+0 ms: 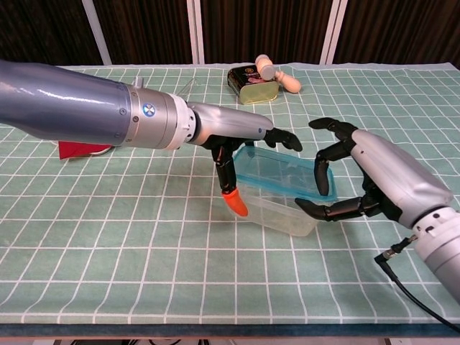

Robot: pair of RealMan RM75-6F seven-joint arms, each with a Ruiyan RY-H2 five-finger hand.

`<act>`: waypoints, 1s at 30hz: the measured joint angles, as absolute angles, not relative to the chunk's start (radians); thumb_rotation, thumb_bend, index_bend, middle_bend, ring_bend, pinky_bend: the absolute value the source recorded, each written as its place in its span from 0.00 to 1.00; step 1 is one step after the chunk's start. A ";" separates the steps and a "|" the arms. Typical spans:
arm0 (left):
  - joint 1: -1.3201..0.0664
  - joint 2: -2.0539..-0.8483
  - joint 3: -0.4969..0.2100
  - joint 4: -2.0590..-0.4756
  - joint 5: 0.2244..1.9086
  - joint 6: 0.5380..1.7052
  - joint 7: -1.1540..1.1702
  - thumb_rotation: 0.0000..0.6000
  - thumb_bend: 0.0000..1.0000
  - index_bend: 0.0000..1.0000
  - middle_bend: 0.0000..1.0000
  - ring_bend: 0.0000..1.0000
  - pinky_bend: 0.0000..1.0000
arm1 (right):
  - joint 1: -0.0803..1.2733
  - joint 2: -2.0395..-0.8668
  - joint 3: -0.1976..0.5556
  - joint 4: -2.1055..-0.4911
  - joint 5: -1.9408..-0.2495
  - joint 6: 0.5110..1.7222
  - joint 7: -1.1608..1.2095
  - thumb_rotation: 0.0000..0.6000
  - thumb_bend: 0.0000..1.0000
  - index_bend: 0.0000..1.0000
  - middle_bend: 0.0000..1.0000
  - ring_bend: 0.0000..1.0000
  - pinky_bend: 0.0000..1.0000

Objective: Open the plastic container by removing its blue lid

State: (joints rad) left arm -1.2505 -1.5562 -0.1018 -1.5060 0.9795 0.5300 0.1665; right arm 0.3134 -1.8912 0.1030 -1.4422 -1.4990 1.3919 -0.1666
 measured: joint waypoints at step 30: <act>-1.221 -1.496 -0.110 -1.562 1.006 0.615 0.189 1.00 0.00 0.00 0.00 0.00 0.13 | 0.316 -1.853 0.107 -1.470 -1.523 1.408 -0.164 1.00 0.84 0.72 0.11 0.00 0.00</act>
State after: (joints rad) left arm -1.2212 -1.4958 -0.1102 -1.5617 1.0064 0.6155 0.1892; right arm 0.3156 -1.8535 0.1067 -1.4703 -1.5235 1.4085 -0.1639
